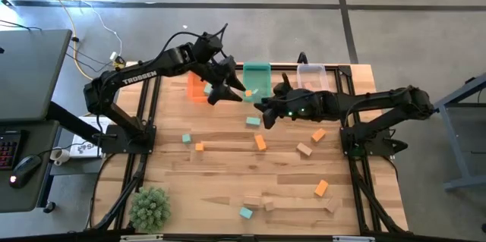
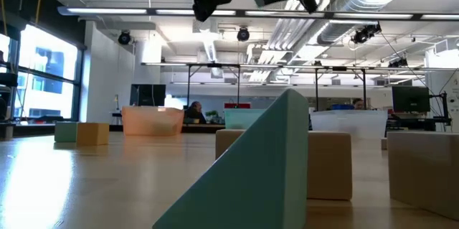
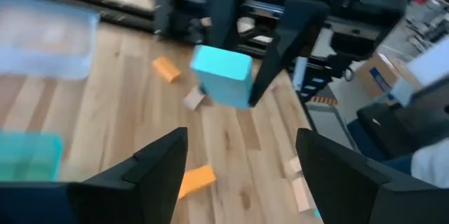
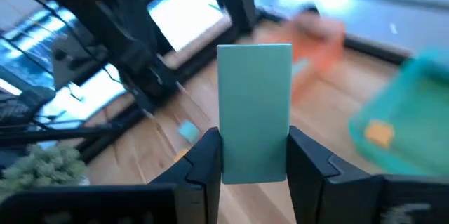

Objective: Sort & place blocks by color
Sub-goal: Put the light blue block into the orange bin

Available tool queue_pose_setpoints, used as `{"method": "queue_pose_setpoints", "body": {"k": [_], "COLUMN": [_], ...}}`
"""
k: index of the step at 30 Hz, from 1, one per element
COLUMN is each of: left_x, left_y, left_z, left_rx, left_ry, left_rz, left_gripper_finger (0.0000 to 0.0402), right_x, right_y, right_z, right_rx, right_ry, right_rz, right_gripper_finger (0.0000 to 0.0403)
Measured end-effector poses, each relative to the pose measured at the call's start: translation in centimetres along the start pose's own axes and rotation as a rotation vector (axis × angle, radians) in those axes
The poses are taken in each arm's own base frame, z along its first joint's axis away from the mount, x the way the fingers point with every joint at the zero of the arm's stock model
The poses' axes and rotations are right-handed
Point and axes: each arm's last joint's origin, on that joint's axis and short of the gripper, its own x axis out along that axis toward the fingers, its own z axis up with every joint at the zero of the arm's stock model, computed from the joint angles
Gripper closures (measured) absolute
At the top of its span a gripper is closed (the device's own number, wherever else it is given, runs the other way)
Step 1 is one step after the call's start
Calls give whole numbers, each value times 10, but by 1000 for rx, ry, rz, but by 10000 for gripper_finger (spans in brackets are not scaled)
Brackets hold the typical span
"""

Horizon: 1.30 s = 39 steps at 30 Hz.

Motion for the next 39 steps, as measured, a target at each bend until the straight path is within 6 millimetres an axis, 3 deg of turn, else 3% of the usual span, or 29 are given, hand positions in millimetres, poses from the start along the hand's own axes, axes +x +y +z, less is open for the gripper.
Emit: {"method": "queue_pose_setpoints", "body": {"k": [15, 31, 39], "left_x": [4, 16, 16], "left_y": [-7, -26, -26], "left_z": [17, 28, 28], "left_rx": [-66, 25, 23], "left_ry": [-132, -211, -215], "left_rz": [-37, -73, -62], "left_gripper_finger": [145, 146, 207], "right_x": [-1, -3, -3], "right_y": [10, 14, 14], "right_z": [13, 21, 22], "right_rx": [-65, -33, -30], "right_ry": [-121, -196, -202], "right_rz": [113, 160, 164], "right_gripper_finger": [309, 309, 309]}}
